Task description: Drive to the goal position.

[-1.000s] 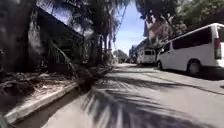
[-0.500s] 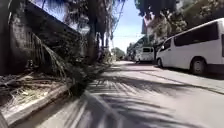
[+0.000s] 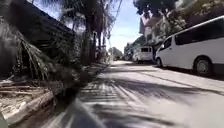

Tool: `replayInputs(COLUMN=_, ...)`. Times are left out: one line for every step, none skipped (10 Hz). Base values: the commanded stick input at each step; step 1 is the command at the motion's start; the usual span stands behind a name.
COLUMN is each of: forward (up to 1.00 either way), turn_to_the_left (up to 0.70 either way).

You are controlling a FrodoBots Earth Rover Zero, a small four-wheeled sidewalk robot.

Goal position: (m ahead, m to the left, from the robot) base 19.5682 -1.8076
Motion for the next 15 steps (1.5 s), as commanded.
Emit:
replayInputs(forward=0.8, turn_to_the_left=-0.06)
replayInputs(forward=0.81, turn_to_the_left=-0.1)
replayInputs(forward=0.82, turn_to_the_left=-0.1)
replayInputs(forward=0.86, turn_to_the_left=-0.13)
replayInputs(forward=0.87, turn_to_the_left=-0.13)
replayInputs(forward=0.86, turn_to_the_left=-0.12)
replayInputs(forward=0.87, turn_to_the_left=-0.03)
replayInputs(forward=0.89, turn_to_the_left=-0.02)
replayInputs(forward=0.9, turn_to_the_left=-0.01)
replayInputs(forward=0.92, turn_to_the_left=0.0)
replayInputs(forward=0.95, turn_to_the_left=0.0)
replayInputs(forward=0.96, turn_to_the_left=-0.02)
replayInputs(forward=0.96, turn_to_the_left=-0.06)
replayInputs(forward=0.96, turn_to_the_left=-0.09)
replayInputs(forward=0.96, turn_to_the_left=-0.04)
